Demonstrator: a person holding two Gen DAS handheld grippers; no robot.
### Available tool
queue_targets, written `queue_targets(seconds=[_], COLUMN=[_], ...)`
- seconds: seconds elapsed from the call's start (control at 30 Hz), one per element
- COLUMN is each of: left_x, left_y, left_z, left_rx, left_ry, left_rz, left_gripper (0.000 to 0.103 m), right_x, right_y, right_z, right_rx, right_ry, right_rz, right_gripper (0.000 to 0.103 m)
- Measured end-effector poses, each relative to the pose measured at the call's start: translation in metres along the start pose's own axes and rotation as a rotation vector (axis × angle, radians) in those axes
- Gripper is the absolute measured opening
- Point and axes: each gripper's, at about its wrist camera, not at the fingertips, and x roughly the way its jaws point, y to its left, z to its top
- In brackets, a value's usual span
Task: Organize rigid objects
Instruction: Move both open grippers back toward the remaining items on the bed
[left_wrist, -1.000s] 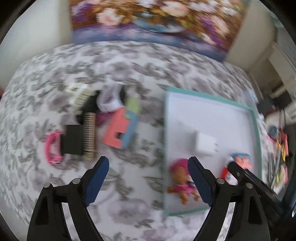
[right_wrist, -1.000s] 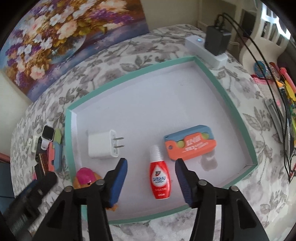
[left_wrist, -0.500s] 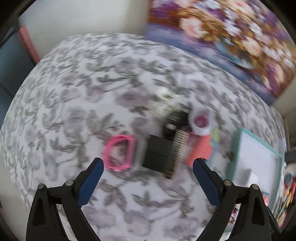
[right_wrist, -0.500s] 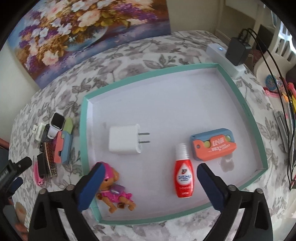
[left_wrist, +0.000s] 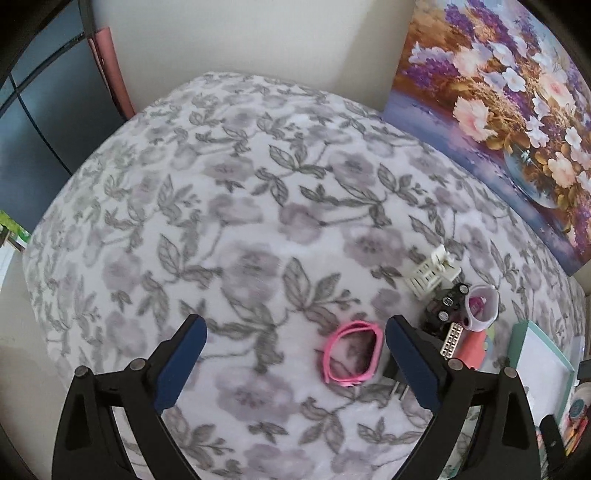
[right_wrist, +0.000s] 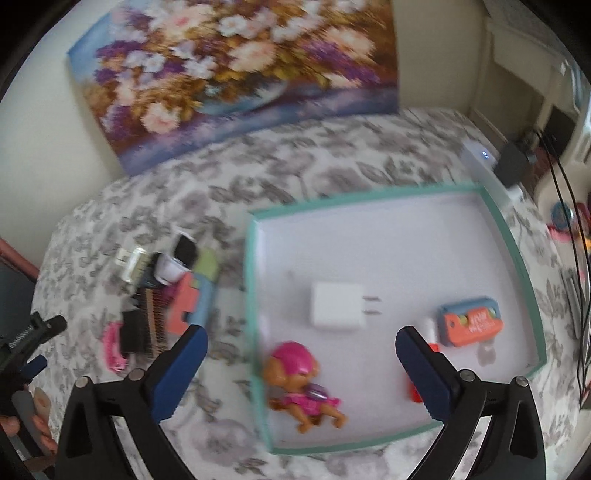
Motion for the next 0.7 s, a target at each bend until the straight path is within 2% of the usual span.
queue_targets(seconds=[0.17, 0.47, 0.53, 0.6, 0.7], left_x=[0.001, 0.032, 0.040, 0.048, 0.058], left_y=[0.003, -0.011, -0.014, -0.018, -0.024], left_z=[0.000, -0.005, -0.006, -0.008, -0.011], left_rx=[0.023, 0.041, 0.048, 0.057, 0.084], left_ry=[-0.002, 0.090, 0.109, 0.129, 0.151], left_rz=[0.001, -0.041, -0.052, -0.059, -0.062], left_gripper=[0.098, 0.098, 0.098, 0.098, 0.098], right_x=[0.011, 0.048, 0.056, 0.064, 0.075], right_y=[0.044, 0.084, 0.086, 0.088, 0.090], right_z=[0.001, -0.005, -0.003, 0.000, 0.003], right_rx=[-0.078, -0.130, -0.126, -0.121, -0.116], right_ry=[0.028, 0.087, 0.092, 0.102, 0.115], right_rz=[0.046, 0.091, 0.089, 0.086, 0.086], right_gripper=[0.103, 0.102, 0.097, 0.086, 0.082])
